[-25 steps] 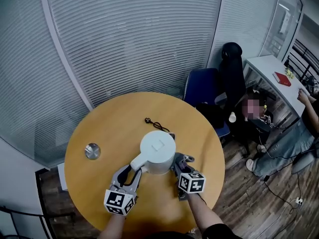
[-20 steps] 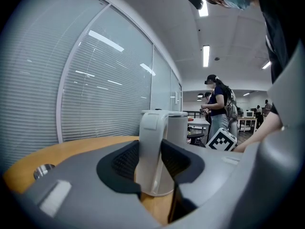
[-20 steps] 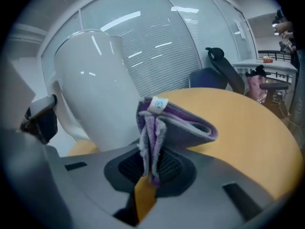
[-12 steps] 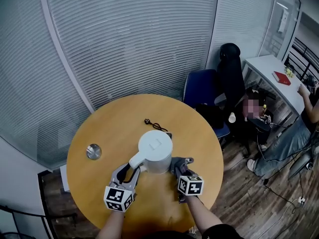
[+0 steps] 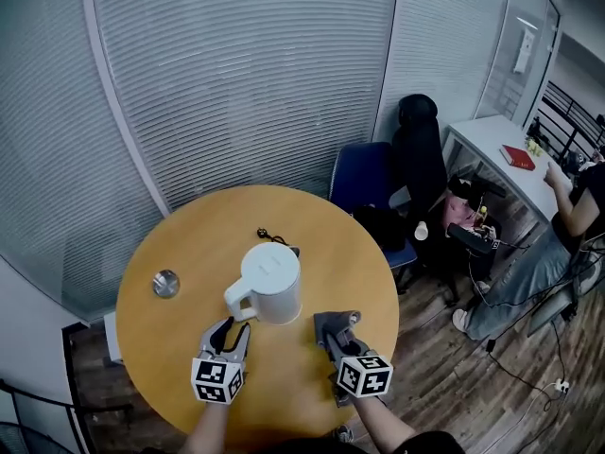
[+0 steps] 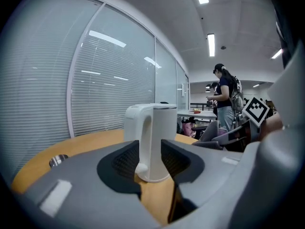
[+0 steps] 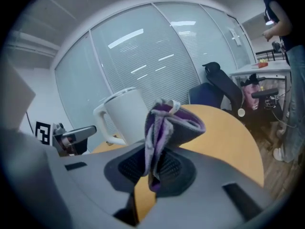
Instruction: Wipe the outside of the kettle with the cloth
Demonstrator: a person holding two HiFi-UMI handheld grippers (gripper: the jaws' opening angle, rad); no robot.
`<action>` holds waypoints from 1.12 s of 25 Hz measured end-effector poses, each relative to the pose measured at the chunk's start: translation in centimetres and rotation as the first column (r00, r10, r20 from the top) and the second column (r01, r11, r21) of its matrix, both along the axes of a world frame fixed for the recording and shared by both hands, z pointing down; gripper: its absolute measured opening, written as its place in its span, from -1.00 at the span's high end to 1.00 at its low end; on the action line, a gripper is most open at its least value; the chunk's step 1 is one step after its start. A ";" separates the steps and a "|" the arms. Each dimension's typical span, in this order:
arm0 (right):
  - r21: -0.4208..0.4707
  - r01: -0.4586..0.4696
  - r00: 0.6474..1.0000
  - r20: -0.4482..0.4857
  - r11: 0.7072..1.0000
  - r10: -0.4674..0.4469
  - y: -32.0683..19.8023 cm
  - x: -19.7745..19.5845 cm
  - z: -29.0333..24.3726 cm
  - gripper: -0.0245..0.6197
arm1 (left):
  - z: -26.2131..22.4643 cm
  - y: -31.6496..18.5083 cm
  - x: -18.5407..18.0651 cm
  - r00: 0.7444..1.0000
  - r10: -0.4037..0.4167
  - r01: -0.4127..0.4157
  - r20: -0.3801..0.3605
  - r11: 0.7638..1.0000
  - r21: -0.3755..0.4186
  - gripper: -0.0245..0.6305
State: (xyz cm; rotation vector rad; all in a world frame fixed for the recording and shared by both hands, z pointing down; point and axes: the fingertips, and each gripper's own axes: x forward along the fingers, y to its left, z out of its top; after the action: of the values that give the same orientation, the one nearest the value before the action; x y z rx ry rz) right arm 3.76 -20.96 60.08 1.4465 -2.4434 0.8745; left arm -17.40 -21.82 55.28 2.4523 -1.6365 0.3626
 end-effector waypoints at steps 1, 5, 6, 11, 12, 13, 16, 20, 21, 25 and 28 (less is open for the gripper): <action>0.010 0.011 1.000 0.008 1.000 -0.011 0.7 0.4 -0.7 0.80 | 0.1 0.7 0.7 1.000 0.000 0.000 -0.005 1.000 -0.003 0.46; 0.046 0.048 0.998 0.040 0.998 -0.049 3.5 2.4 -3.2 0.80 | 0.4 4.1 4.0 1.000 0.001 -0.001 -0.018 1.000 -0.014 0.64; 0.055 0.058 0.997 0.045 0.997 -0.060 4.1 2.9 -3.7 0.80 | 0.4 4.9 4.8 1.000 -0.001 0.001 -0.022 1.000 -0.014 0.70; 0.089 0.107 0.992 0.062 0.990 -0.113 6.6 5.6 -5.8 0.80 | 0.4 8.8 8.0 0.999 -0.028 0.028 -0.045 0.999 -0.016 0.84; 0.092 0.112 0.990 0.074 0.989 -0.119 7.1 6.0 -6.0 0.80 | 0.4 9.6 8.5 0.998 -0.037 0.036 -0.050 0.999 -0.018 0.86; 0.093 0.115 0.989 0.086 0.989 -0.123 7.5 6.5 -6.2 0.80 | 0.5 10.3 8.9 0.997 -0.046 0.045 -0.056 0.999 -0.021 0.88; 0.097 0.130 0.983 0.117 0.987 -0.141 8.9 7.6 -6.4 0.80 | 1.0 12.5 10.0 0.994 -0.078 0.075 -0.077 0.996 -0.040 0.89; 0.101 0.161 0.975 0.136 0.982 -0.173 10.4 8.7 -6.6 0.80 | 1.4 14.9 11.7 0.990 -0.098 0.092 -0.100 0.994 -0.056 0.89; 0.102 0.168 0.974 0.137 0.980 -0.181 10.8 8.9 -6.6 0.80 | 1.5 15.4 12.1 0.989 -0.100 0.094 -0.105 0.994 -0.059 0.89; 0.109 0.200 0.967 0.136 0.974 -0.214 12.2 9.6 -6.9 0.80 | 1.9 17.4 13.7 0.985 -0.119 0.111 -0.128 0.992 -0.068 0.89; 0.113 0.224 0.963 0.128 0.968 -0.238 13.0 9.8 -6.9 0.80 | 2.0 18.6 14.5 0.984 -0.126 0.117 -0.125 0.991 -0.071 0.89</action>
State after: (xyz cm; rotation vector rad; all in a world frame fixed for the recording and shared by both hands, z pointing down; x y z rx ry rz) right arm 13.59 -7.97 53.18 1.1297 -2.7245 0.8419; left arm -2.86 -3.19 57.32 2.2657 -1.6834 0.2297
